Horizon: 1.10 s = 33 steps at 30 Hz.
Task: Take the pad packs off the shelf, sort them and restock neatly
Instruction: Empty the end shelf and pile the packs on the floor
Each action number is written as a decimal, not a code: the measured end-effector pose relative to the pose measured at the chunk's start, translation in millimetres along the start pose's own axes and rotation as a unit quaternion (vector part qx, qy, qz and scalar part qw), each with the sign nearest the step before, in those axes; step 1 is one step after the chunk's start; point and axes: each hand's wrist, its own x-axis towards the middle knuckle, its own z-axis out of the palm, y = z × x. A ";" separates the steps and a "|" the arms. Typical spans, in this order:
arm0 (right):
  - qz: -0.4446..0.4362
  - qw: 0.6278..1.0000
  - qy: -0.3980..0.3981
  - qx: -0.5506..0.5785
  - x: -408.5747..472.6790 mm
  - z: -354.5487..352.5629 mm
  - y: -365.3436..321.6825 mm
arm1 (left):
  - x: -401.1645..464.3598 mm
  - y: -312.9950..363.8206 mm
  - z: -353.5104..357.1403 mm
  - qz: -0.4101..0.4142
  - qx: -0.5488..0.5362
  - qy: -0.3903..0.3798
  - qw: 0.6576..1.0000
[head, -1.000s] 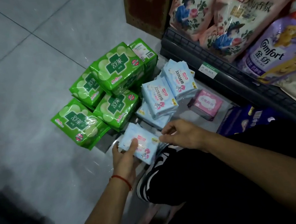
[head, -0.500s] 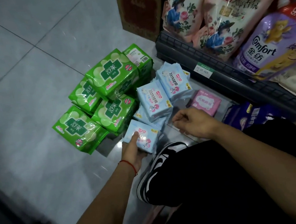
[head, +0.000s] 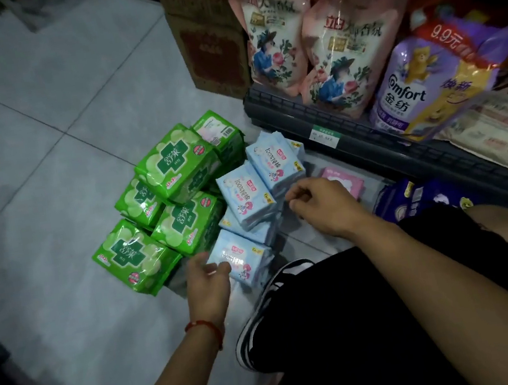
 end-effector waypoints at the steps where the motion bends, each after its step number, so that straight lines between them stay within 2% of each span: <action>1: -0.010 1.000 0.024 0.006 -1.6 -5.5 -3.2 | -7.4 19.3 3.6 0.052 0.008 -0.011 0.999; 4: -0.048 0.994 0.097 0.018 -7.7 -31.6 -16.6 | -23.0 93.0 23.2 0.224 0.044 -0.041 0.973; 7: -0.120 0.968 0.222 0.013 -10.2 -77.0 -34.8 | -43.1 179.5 52.8 0.380 0.083 -0.062 0.919; 9: -0.193 0.922 0.337 0.002 -12.0 -117.5 -55.1 | -54.8 233.1 73.0 0.472 0.104 -0.065 0.873; 11: -0.247 0.859 0.449 -0.017 -13.7 -162.3 -75.5 | -68.4 283.7 93.8 0.540 0.106 -0.076 0.832; 14: -0.251 0.799 0.537 -0.106 -9.3 -230.1 -92.4 | -91.7 353.4 123.9 0.608 0.104 -0.075 0.783; 16: -0.206 0.797 0.534 -0.192 1.7 -270.7 -92.3 | -103.5 394.6 141.9 0.646 0.110 -0.075 0.752; 19: -0.120 0.815 0.490 -0.284 17.4 -309.9 -84.6 | -109.1 445.6 166.1 0.685 0.140 -0.058 0.713; 21: -0.105 0.823 0.476 -0.293 21.2 -322.9 -83.1 | -109.1 473.5 179.2 0.691 0.182 -0.043 0.698; 24: -0.090 0.827 0.495 -0.251 21.9 -340.6 -82.1 | -106.4 510.1 194.0 0.704 0.226 -0.010 0.673; 27: -0.029 0.828 0.461 -0.317 27.2 -356.0 -74.1 | -103.7 544.6 209.5 0.721 0.255 0.031 0.644; 30: 0.010 0.839 0.427 -0.338 35.2 -358.2 -69.3 | -99.7 581.3 228.5 0.711 0.302 0.056 0.632; 33: 0.018 0.820 0.448 -0.357 40.4 -355.7 -67.1 | -96.8 611.9 252.1 0.699 0.381 0.052 0.603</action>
